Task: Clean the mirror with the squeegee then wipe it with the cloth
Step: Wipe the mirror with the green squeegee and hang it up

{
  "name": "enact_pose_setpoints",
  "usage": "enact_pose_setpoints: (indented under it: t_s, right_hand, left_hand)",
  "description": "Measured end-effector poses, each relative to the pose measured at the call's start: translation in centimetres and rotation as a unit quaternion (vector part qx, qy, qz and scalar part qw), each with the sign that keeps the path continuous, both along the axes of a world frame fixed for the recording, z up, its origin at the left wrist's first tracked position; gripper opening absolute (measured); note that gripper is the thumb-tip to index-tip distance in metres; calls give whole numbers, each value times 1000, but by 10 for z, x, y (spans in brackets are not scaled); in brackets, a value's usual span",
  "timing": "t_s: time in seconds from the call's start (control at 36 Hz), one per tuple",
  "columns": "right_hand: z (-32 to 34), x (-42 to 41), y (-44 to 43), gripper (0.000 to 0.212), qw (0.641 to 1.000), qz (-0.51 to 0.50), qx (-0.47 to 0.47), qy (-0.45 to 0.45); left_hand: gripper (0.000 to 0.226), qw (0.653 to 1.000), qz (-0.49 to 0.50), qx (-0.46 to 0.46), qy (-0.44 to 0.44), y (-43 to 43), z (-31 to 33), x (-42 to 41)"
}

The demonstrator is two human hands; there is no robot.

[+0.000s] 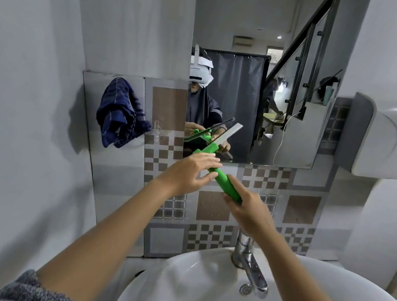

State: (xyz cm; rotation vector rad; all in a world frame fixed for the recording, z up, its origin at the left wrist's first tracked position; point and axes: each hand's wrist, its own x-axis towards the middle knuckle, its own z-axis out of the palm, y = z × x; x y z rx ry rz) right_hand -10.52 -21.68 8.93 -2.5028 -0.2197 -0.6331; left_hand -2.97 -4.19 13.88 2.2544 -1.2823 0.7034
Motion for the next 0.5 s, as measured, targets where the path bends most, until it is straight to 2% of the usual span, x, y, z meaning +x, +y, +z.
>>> enact_pose_setpoints:
  t_s: [0.22, 0.33, 0.5]
  right_hand:
    - [41, 1, -19, 54, 986, 62, -156, 1]
    - [56, 6, -18, 51, 966, 74, -231, -91]
    - [65, 20, -6, 43, 945, 74, -251, -196]
  left_hand:
    - [35, 999, 4, 10, -34, 15, 3, -20]
    - [35, 998, 17, -17, -57, 23, 1, -27]
    - [34, 990, 88, -90, -71, 37, -8, -36]
